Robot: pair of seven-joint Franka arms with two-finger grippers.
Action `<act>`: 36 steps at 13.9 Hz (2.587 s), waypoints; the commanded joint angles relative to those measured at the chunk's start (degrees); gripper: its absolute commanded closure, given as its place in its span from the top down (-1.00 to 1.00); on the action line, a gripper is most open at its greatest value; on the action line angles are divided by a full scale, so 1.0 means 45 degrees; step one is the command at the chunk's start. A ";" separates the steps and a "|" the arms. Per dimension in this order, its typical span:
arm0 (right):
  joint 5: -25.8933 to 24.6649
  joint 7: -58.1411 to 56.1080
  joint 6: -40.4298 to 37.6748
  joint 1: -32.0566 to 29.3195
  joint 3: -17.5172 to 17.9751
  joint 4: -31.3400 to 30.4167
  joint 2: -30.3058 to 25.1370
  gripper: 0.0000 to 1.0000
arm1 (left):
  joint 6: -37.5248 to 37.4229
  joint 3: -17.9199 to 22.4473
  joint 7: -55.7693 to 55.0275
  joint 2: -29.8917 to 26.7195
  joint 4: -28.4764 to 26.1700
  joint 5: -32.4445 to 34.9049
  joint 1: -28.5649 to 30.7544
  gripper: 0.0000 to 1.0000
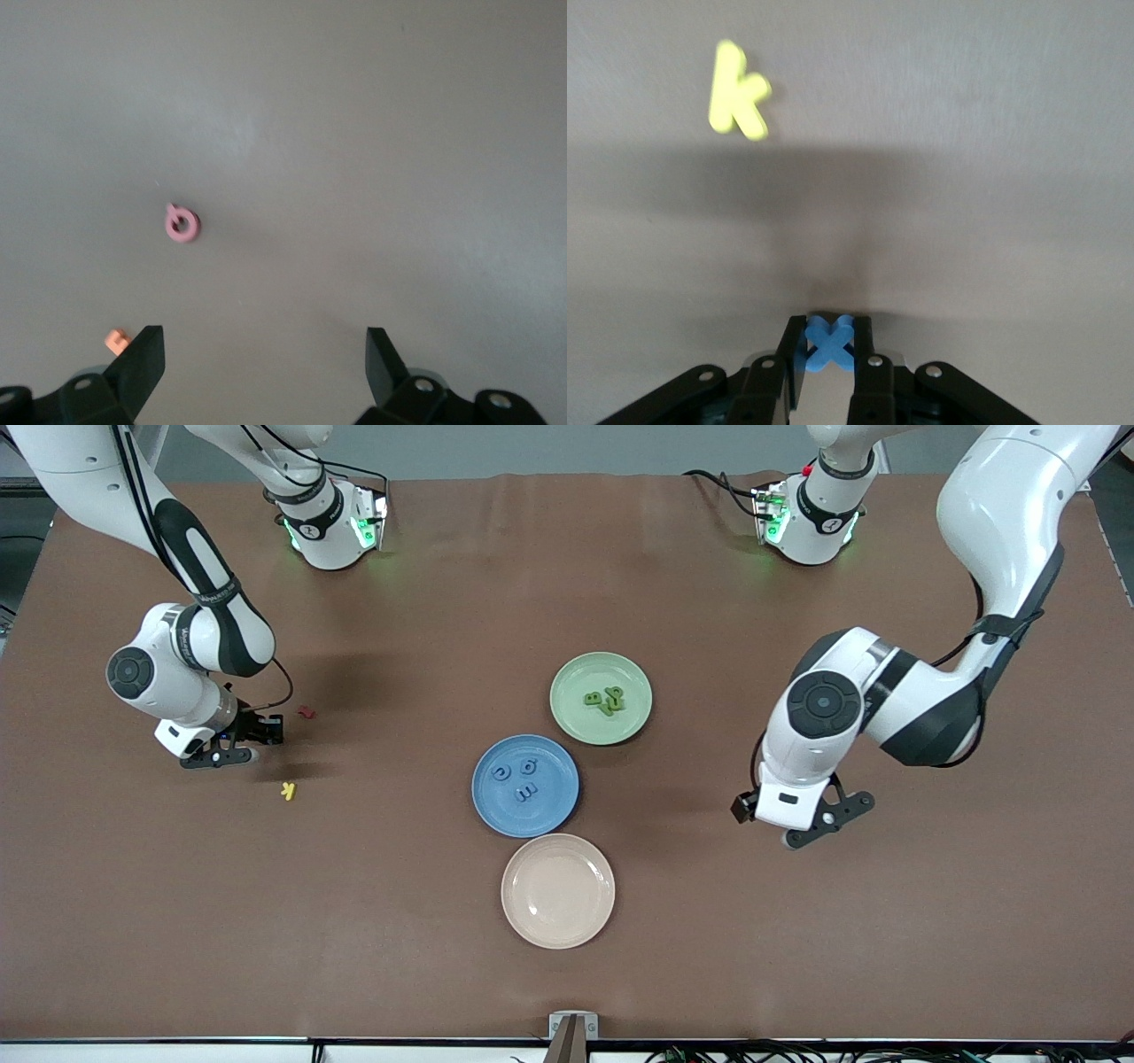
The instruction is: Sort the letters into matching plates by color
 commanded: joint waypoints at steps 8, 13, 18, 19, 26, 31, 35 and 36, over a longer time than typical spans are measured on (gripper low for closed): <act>0.0015 0.6565 -0.7670 0.3736 0.0190 0.6441 0.0079 -0.74 | -0.0392 0.6458 0.5397 -0.3805 0.0453 -0.5754 -0.3096 1.00; 0.0540 1.2448 -0.7734 0.7001 0.0209 0.9841 0.2927 -0.74 | -0.2361 0.9132 0.8735 -0.5974 0.0491 -0.8350 -0.4151 1.00; 0.1109 1.4859 -0.6315 0.8605 0.0209 1.2621 0.5666 -0.74 | -0.4023 1.0583 1.1124 -0.7499 0.0393 -0.9587 -0.4368 1.00; 0.1148 1.4937 -0.5747 0.8684 0.0209 1.2622 0.5842 -0.74 | -0.4355 1.0584 1.1163 -0.7714 0.0393 -0.9587 -0.4368 1.00; 0.1265 1.5699 -0.4315 0.9484 0.0229 1.2875 0.6606 -0.74 | -0.4516 1.0584 1.2199 -0.8828 -0.0445 -0.9372 -0.4250 1.00; 0.1500 1.6051 -0.4296 1.0032 0.0209 1.2836 0.6626 -0.73 | -0.4436 1.0545 1.2238 -0.8849 -0.0388 -0.9294 -0.4231 1.00; 0.1481 1.6031 -0.4335 1.0033 0.0209 1.2817 0.6626 -0.03 | -0.4417 1.0428 1.2355 -0.8790 -0.0407 -0.9294 -0.4270 1.00; 0.1461 1.5993 -0.4335 1.0033 0.0209 1.2817 0.6606 0.63 | -0.4475 1.0427 1.2510 -0.8810 -0.0408 -0.9294 -0.4270 1.00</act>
